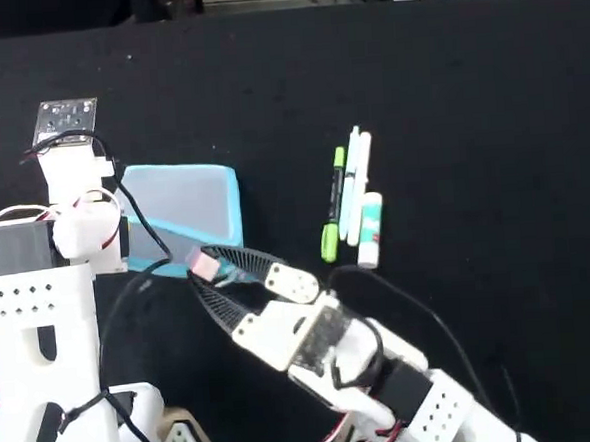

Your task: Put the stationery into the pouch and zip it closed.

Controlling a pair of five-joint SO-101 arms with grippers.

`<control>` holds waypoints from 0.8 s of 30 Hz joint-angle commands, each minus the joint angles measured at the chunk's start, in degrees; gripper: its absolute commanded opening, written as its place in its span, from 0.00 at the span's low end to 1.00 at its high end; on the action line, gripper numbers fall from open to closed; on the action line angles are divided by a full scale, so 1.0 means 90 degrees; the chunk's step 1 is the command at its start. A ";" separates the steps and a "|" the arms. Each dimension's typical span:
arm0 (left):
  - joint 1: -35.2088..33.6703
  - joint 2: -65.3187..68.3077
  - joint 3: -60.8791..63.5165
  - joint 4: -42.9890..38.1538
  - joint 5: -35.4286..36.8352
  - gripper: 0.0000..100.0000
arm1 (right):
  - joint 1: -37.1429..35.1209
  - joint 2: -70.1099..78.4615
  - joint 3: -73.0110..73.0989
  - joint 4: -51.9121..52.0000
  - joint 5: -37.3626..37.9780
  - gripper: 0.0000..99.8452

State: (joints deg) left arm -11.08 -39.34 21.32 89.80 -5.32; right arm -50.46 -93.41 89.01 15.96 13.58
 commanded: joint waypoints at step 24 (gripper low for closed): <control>-0.0044 -0.0049 -0.0005 -0.0020 0.0049 0.03 | -0.0078 0.3043 -0.0933 -0.2335 -0.0078 0.01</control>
State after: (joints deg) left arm -11.25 -39.34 21.32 89.71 -5.41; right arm -50.73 -66.15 78.64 -0.22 12.88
